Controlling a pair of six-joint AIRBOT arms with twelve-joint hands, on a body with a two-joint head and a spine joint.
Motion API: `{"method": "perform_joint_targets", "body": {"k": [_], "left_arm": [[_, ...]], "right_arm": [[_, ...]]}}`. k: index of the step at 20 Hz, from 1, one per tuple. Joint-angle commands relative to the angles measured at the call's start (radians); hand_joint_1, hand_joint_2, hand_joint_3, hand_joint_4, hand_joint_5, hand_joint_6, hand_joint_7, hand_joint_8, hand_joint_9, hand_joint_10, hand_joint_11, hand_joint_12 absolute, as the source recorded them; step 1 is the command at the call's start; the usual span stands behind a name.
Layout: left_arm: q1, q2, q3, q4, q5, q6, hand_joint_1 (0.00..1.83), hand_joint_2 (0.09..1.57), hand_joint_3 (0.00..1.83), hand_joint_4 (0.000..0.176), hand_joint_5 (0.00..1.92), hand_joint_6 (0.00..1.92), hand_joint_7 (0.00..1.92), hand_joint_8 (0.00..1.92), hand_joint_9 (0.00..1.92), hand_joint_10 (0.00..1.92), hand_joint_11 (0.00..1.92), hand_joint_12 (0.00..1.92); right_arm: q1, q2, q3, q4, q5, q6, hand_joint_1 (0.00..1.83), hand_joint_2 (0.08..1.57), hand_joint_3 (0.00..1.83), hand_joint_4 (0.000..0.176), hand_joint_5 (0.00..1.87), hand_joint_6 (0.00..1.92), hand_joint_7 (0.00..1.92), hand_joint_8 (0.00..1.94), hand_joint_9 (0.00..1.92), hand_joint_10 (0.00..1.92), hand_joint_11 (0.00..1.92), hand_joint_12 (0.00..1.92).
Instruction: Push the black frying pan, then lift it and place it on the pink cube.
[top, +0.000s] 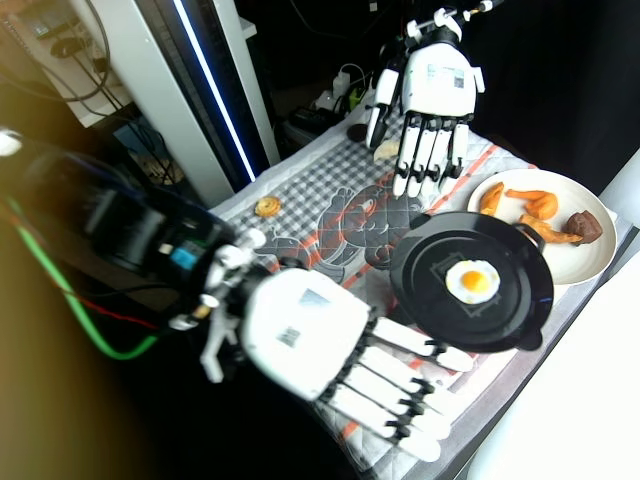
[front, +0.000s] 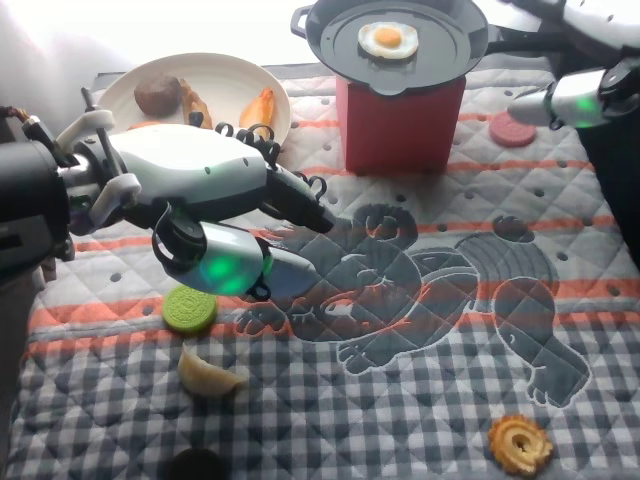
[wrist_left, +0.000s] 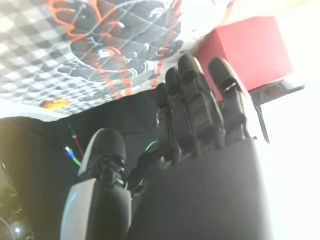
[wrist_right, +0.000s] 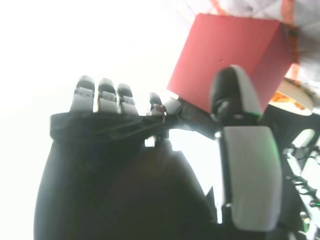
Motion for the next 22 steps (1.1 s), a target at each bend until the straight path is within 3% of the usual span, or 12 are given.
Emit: {"method": "perform_joint_targets", "body": {"k": [1,2,4,6,7,8,10,14,15,18,20,22], "left_arm": [[-0.003,0.010,0.001,-0.015,-0.087,-0.002,0.31,1.27,0.00,0.000,0.56,0.01,0.60,0.01,0.61,0.01,0.00,0.93],[-0.001,0.012,0.001,-0.019,-0.087,-0.002,0.32,1.26,0.00,0.000,0.56,0.01,0.60,0.00,0.61,0.01,0.00,0.93],[0.001,0.020,-0.004,-0.025,-0.087,-0.002,0.34,1.26,0.00,0.000,0.54,0.00,0.57,0.00,0.56,0.01,0.00,0.84],[0.000,0.038,-0.018,-0.026,-0.088,-0.002,0.35,1.26,0.00,0.000,0.55,0.01,0.58,0.01,0.58,0.01,0.00,0.89],[-0.002,0.048,-0.024,-0.027,-0.090,-0.002,0.30,1.26,0.00,0.004,0.54,0.00,0.57,0.00,0.58,0.01,0.00,0.89],[-0.003,0.054,-0.027,-0.029,-0.090,-0.002,0.29,1.26,0.00,0.006,0.54,0.00,0.57,0.00,0.58,0.01,0.00,0.87],[-0.005,0.074,-0.034,-0.048,-0.104,-0.002,0.30,1.26,0.00,0.018,0.53,0.00,0.57,0.00,0.56,0.00,0.00,0.92],[-0.016,0.108,-0.039,-0.088,-0.134,-0.002,0.36,1.24,0.00,0.012,0.59,0.02,0.63,0.01,0.59,0.01,0.00,1.09],[-0.016,0.113,-0.038,-0.101,-0.140,-0.002,0.40,1.22,0.00,0.011,0.64,0.03,0.66,0.02,0.61,0.02,0.00,1.17],[-0.017,0.138,-0.024,-0.180,-0.174,-0.002,0.54,1.24,0.00,0.043,0.63,0.01,0.63,0.00,0.60,0.00,0.00,1.39],[-0.013,0.153,-0.010,-0.249,-0.212,-0.002,0.54,1.24,0.00,0.022,0.54,0.00,0.58,0.00,0.57,0.00,0.00,1.46],[0.009,0.164,0.010,-0.344,-0.279,-0.002,0.64,1.19,0.00,0.000,0.50,0.00,0.66,0.03,0.66,0.04,0.04,1.56]], "right_arm": [[0.018,0.015,-0.018,-0.020,0.138,-0.006,0.59,1.03,0.00,0.114,0.00,0.00,0.00,0.00,0.00,0.00,0.00,0.00],[0.018,0.044,-0.051,-0.038,0.160,-0.006,0.59,1.01,0.00,0.141,0.00,0.00,0.00,0.00,0.00,0.00,0.00,0.00],[0.018,0.117,-0.133,-0.074,0.205,-0.006,0.62,1.01,0.00,0.139,0.00,0.00,0.00,0.00,0.00,0.00,0.00,0.00],[0.018,0.210,-0.241,-0.123,0.276,-0.006,0.53,1.03,0.00,0.171,0.00,0.00,0.00,0.00,0.00,0.00,0.00,0.00],[0.017,0.265,-0.300,-0.155,0.315,-0.005,0.57,1.02,0.00,0.130,0.00,0.00,0.00,0.00,0.00,0.00,0.00,0.00],[0.017,0.296,-0.333,-0.179,0.337,-0.001,0.59,1.01,0.00,0.128,0.00,0.00,0.00,0.00,0.00,0.00,0.00,0.00],[0.008,0.373,-0.409,-0.258,0.395,0.044,0.58,1.03,0.00,0.166,0.00,0.00,0.00,0.00,0.00,0.00,0.00,0.00],[-0.051,0.459,-0.480,-0.368,0.509,0.193,0.57,0.99,0.00,0.176,0.00,0.00,0.00,0.00,0.00,0.00,0.00,0.00],[-0.063,0.465,-0.486,-0.372,0.532,0.213,0.59,1.00,0.00,0.141,0.00,0.00,0.00,0.00,0.00,0.00,0.00,0.00],[-0.100,0.490,-0.518,-0.373,0.606,0.226,0.58,1.05,0.01,0.141,0.00,0.00,0.00,0.00,0.00,0.00,0.00,0.00],[-0.120,0.496,-0.527,-0.374,0.651,0.257,0.60,1.05,0.01,0.155,0.00,0.00,0.00,0.00,0.00,0.00,0.00,0.00],[-0.169,0.496,-0.525,-0.377,0.731,0.334,0.60,1.05,0.01,0.103,0.00,0.00,0.00,0.00,0.00,0.00,0.00,0.00]]}}
